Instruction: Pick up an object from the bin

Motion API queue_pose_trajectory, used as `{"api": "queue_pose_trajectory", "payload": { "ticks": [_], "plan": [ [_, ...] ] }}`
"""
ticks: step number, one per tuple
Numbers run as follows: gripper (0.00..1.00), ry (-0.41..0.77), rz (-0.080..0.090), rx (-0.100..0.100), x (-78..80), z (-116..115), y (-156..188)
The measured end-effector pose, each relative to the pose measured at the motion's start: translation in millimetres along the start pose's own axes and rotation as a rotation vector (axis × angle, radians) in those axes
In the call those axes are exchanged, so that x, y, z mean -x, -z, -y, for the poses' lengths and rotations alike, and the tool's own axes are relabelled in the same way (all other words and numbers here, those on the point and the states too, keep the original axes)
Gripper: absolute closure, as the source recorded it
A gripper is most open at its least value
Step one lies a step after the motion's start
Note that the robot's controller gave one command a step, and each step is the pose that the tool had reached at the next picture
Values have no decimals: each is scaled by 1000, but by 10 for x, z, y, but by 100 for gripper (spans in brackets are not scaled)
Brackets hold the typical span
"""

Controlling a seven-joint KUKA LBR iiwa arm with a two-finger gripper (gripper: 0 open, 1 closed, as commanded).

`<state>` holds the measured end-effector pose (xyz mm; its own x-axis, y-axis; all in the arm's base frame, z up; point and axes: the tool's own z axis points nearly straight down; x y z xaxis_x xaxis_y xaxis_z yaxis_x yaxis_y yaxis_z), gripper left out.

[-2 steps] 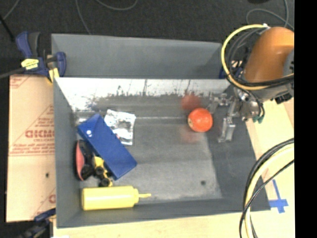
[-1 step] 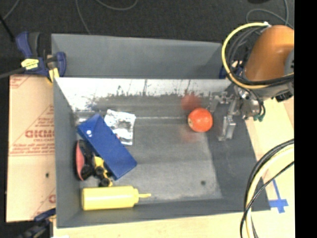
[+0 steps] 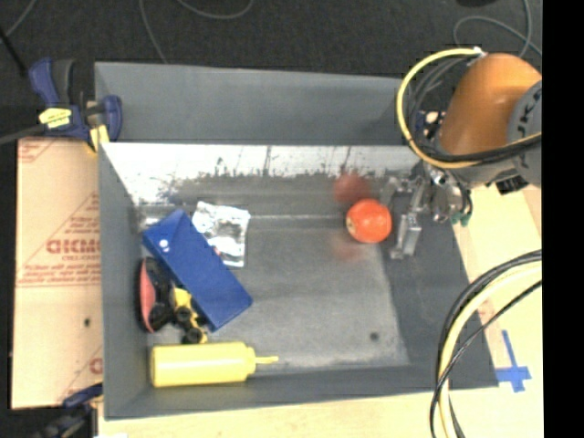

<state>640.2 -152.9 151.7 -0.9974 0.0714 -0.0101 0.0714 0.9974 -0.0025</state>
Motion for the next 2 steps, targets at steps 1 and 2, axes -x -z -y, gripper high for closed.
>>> {"api": "queue_pose_trajectory", "payload": {
  "ticks": [1, 2],
  "plan": [
    [0, -147, 11, -1, -69, -144, -428],
    [0, -127, 34, -4, 139, -177, -571]
  ]
}}
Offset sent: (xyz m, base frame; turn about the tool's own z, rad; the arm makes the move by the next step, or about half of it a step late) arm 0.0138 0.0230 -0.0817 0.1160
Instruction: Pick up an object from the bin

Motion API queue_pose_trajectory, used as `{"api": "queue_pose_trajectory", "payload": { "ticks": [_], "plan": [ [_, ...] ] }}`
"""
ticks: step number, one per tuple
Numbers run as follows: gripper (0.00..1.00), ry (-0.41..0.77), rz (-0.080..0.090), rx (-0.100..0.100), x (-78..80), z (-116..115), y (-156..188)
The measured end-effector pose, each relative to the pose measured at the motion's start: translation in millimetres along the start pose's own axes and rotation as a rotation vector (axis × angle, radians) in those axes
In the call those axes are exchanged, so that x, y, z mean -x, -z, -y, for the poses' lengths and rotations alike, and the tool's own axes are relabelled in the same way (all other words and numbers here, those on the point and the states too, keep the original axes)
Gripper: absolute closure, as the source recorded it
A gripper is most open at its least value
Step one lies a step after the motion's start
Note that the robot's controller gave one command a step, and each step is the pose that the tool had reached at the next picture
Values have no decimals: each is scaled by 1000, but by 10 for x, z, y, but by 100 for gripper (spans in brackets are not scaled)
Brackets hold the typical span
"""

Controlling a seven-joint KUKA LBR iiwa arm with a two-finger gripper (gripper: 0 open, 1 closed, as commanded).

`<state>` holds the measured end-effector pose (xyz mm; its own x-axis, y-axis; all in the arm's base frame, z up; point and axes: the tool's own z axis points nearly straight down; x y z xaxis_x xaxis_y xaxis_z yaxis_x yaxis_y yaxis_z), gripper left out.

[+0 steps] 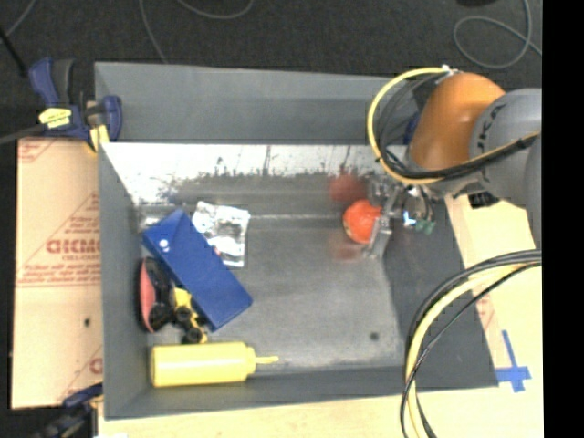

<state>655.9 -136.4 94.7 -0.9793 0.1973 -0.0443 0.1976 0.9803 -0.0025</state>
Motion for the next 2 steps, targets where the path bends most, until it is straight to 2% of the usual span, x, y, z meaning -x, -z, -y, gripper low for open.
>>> {"api": "queue_pose_trajectory", "payload": {
  "ticks": [1, 2],
  "plan": [
    [0, 0, -9, -1, -90, 59, 201],
    [0, -92, 8, 2, -79, 39, 71]
  ]
}}
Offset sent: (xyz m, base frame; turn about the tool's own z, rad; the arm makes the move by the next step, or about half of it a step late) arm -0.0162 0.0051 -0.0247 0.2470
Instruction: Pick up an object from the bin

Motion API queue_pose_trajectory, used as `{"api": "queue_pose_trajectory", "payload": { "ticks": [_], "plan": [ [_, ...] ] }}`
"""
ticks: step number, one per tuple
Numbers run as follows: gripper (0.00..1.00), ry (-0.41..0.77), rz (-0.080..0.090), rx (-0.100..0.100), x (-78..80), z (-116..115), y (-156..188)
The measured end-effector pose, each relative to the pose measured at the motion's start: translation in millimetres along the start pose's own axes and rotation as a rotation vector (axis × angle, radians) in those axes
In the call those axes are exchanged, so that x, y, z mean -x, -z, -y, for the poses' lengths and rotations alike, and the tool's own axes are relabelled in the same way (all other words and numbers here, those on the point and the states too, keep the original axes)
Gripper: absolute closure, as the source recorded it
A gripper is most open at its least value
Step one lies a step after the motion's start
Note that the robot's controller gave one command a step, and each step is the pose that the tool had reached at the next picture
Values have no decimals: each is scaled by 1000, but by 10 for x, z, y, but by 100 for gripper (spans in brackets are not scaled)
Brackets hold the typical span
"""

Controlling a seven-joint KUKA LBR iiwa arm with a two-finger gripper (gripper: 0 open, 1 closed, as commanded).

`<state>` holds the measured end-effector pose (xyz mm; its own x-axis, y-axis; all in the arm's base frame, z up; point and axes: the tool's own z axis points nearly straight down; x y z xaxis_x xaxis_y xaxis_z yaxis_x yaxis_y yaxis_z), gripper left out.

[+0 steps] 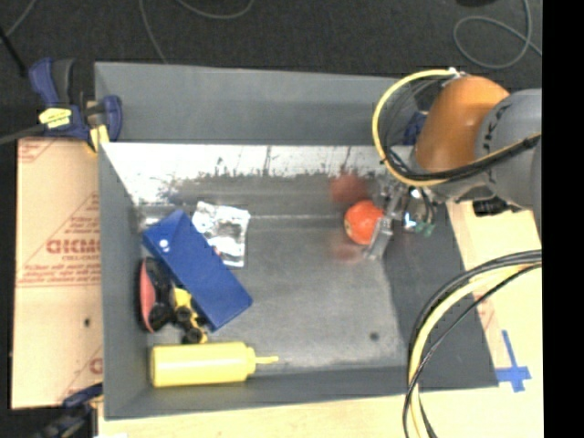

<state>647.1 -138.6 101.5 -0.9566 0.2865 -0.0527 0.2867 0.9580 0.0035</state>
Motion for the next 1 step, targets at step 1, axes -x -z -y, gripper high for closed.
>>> {"api": "queue_pose_trajectory", "payload": {
  "ticks": [1],
  "plan": [
    [0, -73, 22, 0, 13, 119, -105]
  ]
}}
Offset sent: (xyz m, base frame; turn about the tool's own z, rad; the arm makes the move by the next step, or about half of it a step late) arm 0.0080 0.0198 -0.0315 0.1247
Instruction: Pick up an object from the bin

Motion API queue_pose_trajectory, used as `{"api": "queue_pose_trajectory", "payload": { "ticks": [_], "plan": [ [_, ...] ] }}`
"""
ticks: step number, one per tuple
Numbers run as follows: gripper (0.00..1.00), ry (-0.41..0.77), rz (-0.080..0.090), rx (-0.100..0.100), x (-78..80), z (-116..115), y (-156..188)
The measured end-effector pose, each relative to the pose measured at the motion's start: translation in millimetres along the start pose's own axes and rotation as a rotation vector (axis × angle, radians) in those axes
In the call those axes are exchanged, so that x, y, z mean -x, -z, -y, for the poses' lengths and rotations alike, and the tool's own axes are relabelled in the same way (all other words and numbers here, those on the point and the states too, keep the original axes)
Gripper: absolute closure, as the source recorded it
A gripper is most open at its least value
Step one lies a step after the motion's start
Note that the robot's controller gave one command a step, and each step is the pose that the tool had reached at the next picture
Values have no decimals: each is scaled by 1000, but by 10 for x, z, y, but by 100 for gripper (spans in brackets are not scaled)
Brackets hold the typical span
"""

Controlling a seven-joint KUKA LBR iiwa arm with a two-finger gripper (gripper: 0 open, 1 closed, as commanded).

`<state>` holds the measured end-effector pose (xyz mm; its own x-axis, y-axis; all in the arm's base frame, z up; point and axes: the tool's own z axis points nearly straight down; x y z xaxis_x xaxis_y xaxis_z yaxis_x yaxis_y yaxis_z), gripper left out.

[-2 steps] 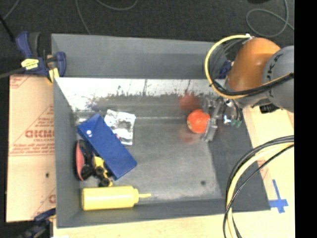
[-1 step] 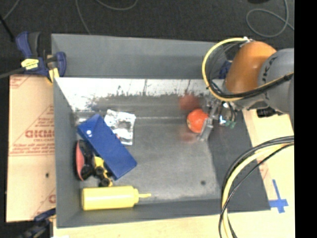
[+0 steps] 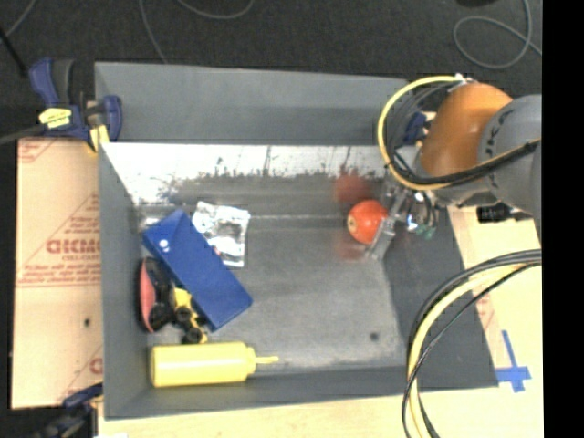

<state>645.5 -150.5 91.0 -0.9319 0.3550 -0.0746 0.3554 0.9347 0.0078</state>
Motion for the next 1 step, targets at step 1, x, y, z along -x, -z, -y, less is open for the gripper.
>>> {"api": "queue_pose_trajectory", "payload": {
  "ticks": [1],
  "plan": [
    [0, 13, -30, -3, -68, -89, 118]
  ]
}}
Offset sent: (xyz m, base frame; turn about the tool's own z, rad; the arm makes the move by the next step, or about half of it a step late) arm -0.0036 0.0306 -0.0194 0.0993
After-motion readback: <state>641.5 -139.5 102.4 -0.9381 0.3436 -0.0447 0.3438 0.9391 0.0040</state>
